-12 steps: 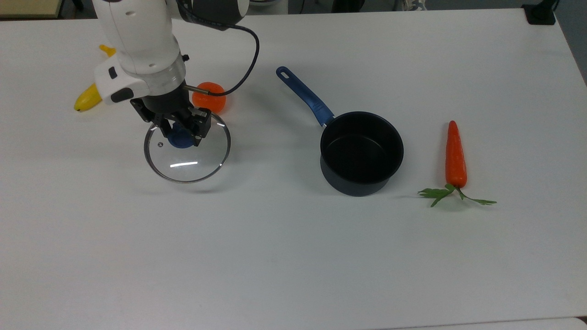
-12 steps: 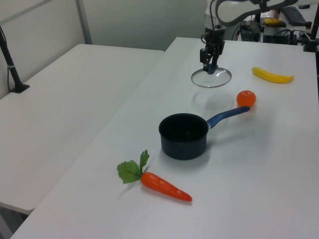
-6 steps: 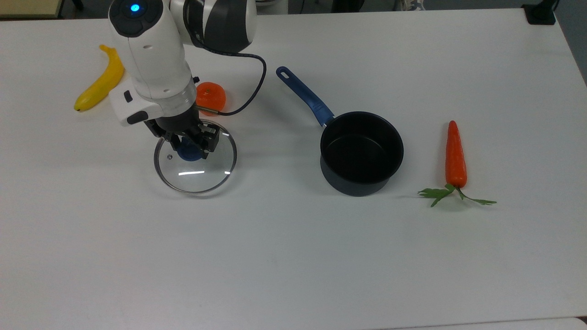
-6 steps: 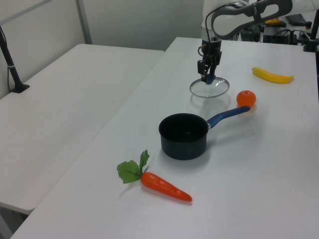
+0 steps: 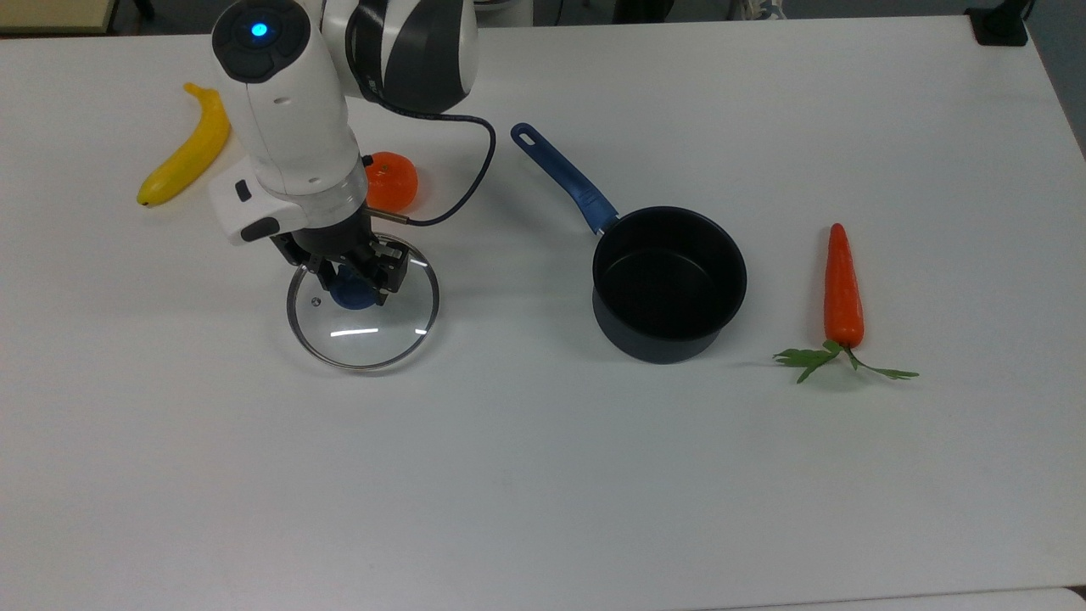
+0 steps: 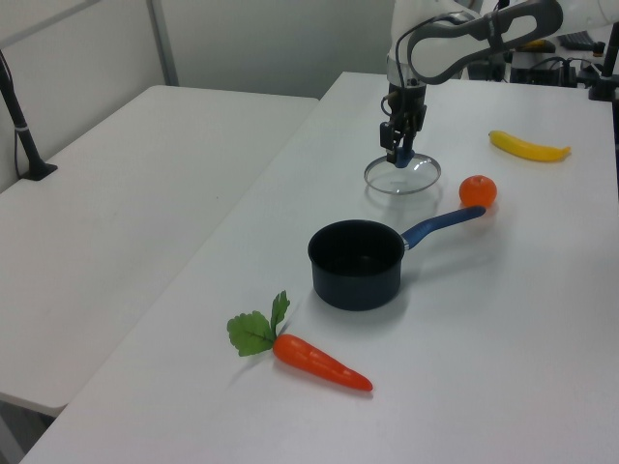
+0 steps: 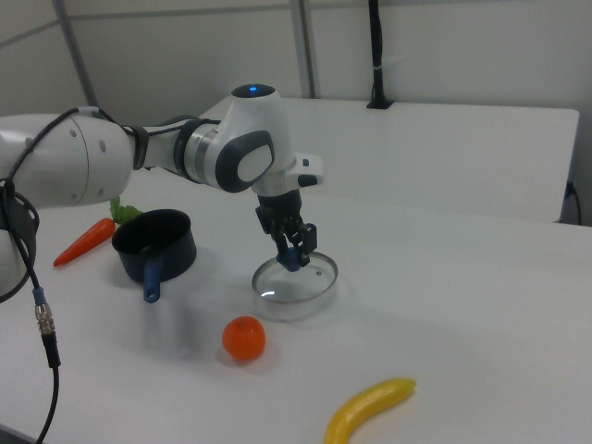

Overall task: Open lid
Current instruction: 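Lower the glass lid onto the table, then open the gripper, release the knob, and raise the gripper away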

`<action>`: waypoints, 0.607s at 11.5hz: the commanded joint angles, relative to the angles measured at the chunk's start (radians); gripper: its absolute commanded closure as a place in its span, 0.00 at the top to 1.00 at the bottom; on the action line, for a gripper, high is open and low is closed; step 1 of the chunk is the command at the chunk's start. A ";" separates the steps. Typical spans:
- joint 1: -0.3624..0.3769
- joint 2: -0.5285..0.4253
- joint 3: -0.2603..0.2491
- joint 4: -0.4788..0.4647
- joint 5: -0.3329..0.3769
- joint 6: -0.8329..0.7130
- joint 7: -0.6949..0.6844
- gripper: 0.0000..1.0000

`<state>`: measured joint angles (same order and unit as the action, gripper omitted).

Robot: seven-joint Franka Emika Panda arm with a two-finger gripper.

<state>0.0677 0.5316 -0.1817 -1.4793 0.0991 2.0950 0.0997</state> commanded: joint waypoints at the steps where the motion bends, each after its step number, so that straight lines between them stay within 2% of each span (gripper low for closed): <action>1: 0.018 -0.012 0.002 -0.050 0.005 0.028 0.001 0.46; 5: 0.032 -0.001 0.002 -0.076 0.016 0.028 0.003 0.54; 6: 0.032 0.001 0.002 -0.081 0.016 0.027 0.003 0.59; 7: 0.034 -0.001 0.002 -0.090 0.016 0.027 0.005 0.68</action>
<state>0.0860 0.5406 -0.1768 -1.5217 0.1029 2.0965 0.1005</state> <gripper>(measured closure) 0.388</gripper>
